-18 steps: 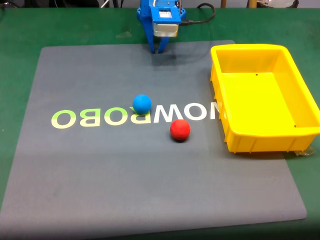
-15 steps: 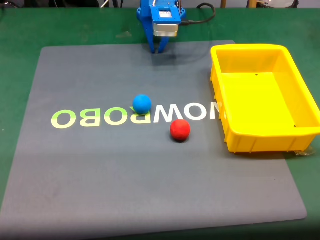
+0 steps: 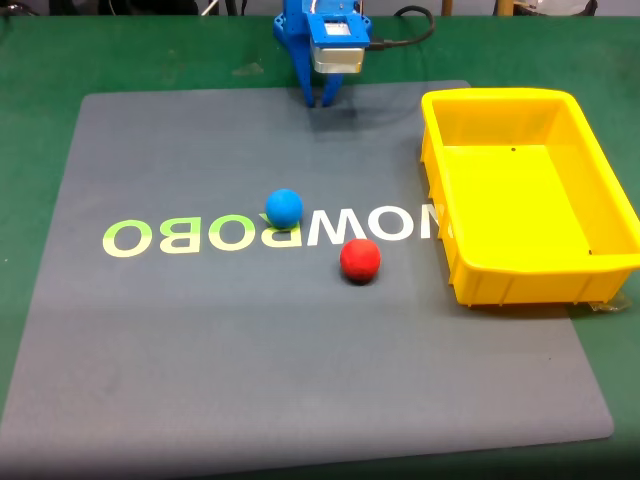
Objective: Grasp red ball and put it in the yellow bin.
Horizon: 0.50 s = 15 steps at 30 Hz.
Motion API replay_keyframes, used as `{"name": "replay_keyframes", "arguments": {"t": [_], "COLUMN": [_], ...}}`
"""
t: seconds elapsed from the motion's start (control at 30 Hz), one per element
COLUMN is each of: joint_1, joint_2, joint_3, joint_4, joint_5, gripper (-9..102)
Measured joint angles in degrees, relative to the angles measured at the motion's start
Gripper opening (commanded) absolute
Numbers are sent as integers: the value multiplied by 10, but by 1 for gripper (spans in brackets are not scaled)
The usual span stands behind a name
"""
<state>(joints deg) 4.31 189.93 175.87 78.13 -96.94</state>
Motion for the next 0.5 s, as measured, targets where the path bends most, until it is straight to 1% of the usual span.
{"name": "replay_keyframes", "arguments": {"t": [0.1, 0.5], "joint_1": [-8, -20], "joint_2": [0, 0], "joint_3": [0, 0], "joint_4": [0, 2], "joint_5": [0, 11], "gripper": [0, 0]}}
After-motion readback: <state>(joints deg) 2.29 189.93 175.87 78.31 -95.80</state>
